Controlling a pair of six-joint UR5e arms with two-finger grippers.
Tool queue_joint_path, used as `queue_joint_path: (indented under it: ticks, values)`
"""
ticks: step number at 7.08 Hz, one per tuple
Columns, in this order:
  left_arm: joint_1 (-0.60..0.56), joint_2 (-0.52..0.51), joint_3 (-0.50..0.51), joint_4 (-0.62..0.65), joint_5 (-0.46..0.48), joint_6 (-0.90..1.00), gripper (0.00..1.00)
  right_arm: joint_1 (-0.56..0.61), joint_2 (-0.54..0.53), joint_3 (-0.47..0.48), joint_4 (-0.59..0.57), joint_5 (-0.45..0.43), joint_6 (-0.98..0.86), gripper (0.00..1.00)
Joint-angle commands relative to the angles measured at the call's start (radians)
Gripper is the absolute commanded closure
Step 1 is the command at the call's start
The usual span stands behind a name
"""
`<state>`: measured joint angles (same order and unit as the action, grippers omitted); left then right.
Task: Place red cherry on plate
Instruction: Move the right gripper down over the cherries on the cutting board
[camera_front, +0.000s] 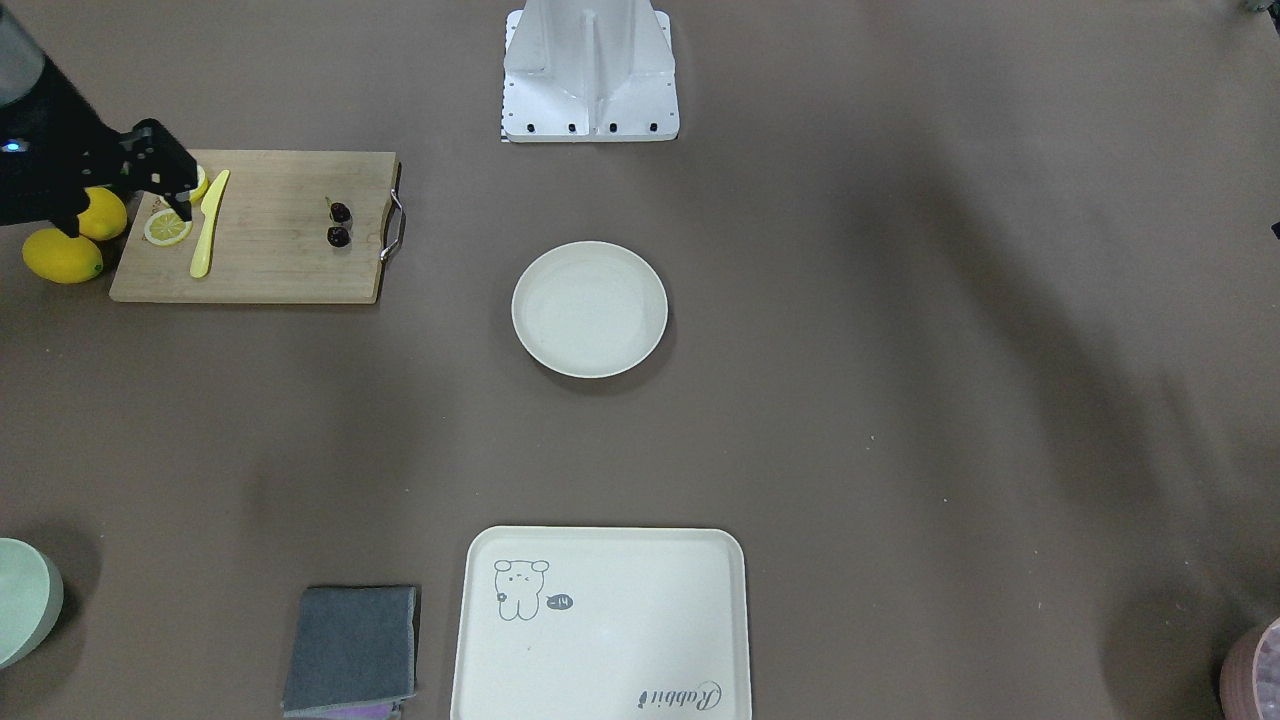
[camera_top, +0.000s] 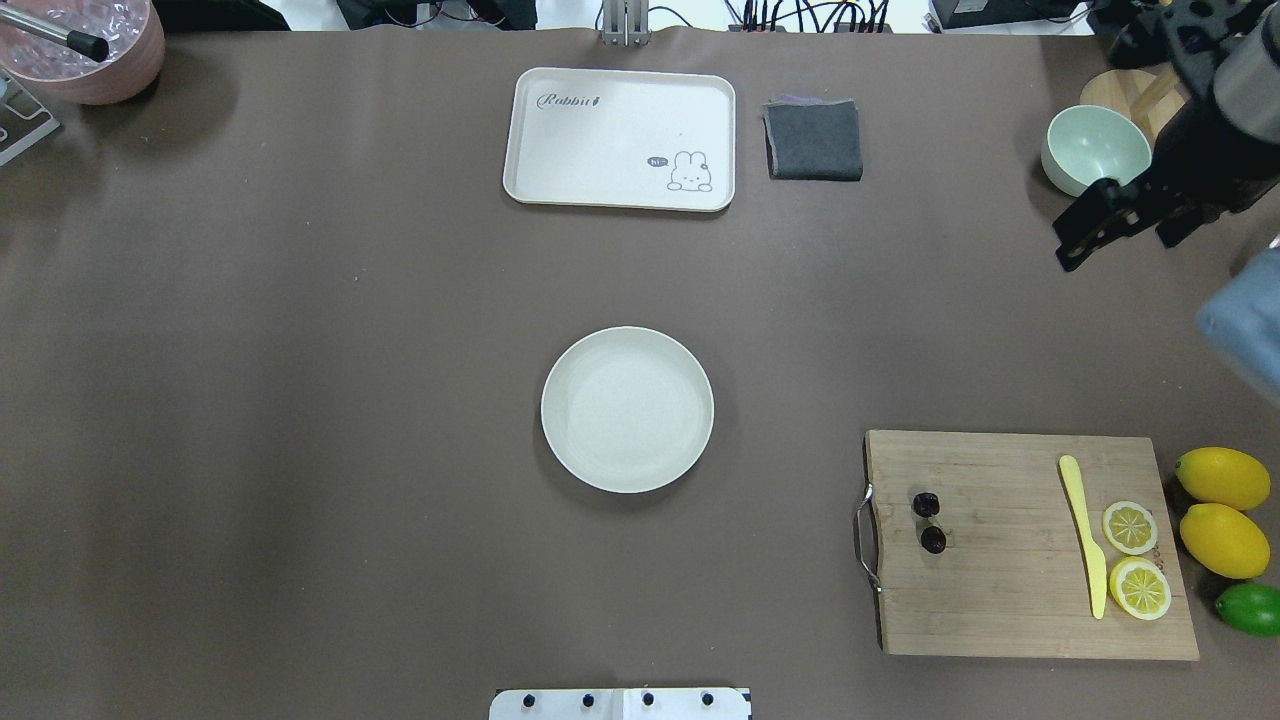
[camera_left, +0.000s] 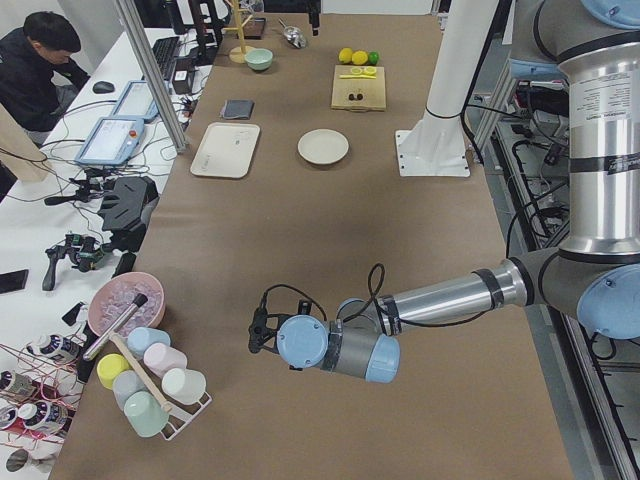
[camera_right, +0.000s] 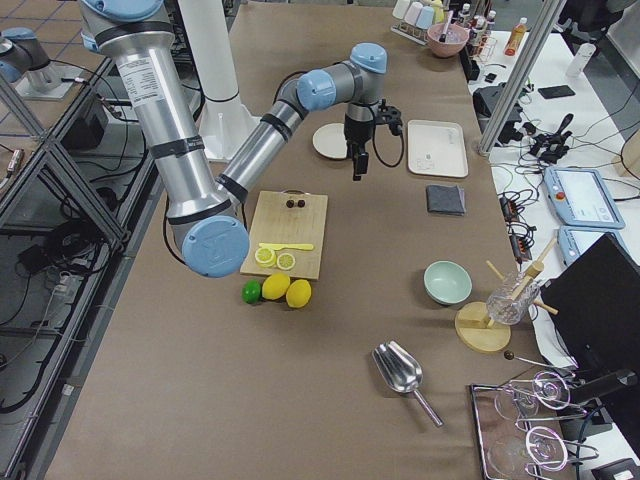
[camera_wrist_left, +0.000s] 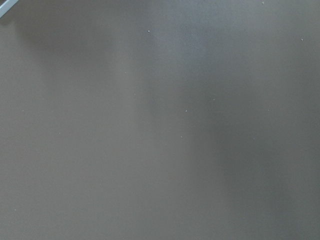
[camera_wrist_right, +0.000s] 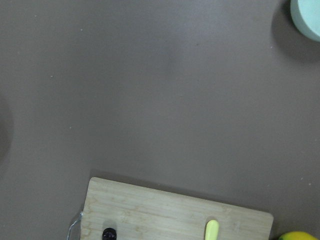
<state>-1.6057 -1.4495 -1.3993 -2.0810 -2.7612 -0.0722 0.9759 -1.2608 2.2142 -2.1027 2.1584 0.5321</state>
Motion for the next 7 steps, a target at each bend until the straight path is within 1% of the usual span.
queue_joint_path:
  ticks: [1,2,3,4,5,7]
  values:
    - [-0.011,0.0,-0.003,-0.001,0.005,0.0,0.02,-0.141,-0.064,0.12,0.006,-0.04,0.185,0.01]
    - [-0.017,0.0,-0.006,-0.001,0.005,0.0,0.02,-0.191,-0.112,0.125,0.079,-0.084,0.26,0.02]
    - [-0.017,-0.002,-0.007,0.001,0.006,-0.001,0.02,-0.279,-0.199,0.124,0.218,-0.165,0.375,0.02]
    - [-0.017,-0.002,-0.009,-0.001,0.008,-0.001,0.02,-0.337,-0.327,0.107,0.442,-0.204,0.457,0.03]
    - [-0.019,0.0,-0.021,-0.001,0.006,-0.004,0.02,-0.38,-0.4,0.081,0.574,-0.231,0.515,0.04]
    - [-0.025,0.0,-0.039,-0.001,0.008,-0.008,0.02,-0.477,-0.384,0.038,0.592,-0.331,0.616,0.03]
